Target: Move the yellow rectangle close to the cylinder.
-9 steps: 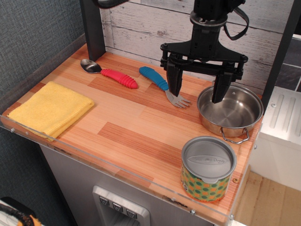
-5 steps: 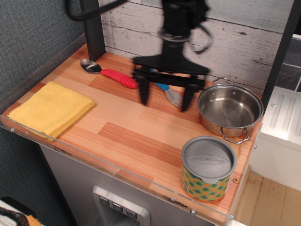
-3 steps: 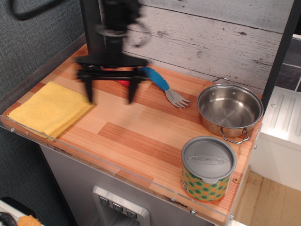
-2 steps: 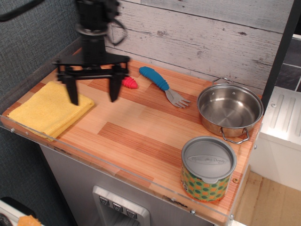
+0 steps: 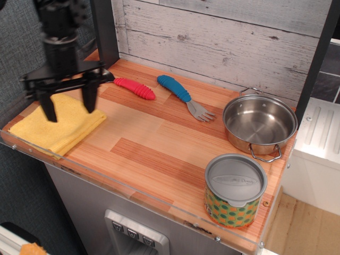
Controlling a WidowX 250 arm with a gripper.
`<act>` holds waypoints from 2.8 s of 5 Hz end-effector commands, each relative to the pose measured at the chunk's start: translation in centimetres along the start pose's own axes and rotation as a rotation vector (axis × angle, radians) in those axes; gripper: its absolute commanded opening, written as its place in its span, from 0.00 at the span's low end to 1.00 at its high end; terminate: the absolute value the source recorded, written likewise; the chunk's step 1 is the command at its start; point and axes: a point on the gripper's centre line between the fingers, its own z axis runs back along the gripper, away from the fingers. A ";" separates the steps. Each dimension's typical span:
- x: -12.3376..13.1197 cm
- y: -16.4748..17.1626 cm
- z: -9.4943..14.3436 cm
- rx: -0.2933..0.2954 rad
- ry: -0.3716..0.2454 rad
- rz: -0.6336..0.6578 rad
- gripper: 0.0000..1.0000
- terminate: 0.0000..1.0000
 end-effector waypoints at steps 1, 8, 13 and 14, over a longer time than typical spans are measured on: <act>2.4 1.0 -0.9 0.028 -0.074 0.104 0.00 0.00; -2.9 -3.2 -4.0 -0.096 -0.024 0.116 0.00 0.00; -11.7 -8.9 -3.3 -0.164 0.051 0.122 0.00 0.00; -13.3 -9.9 -2.9 -0.172 0.055 0.138 0.00 0.00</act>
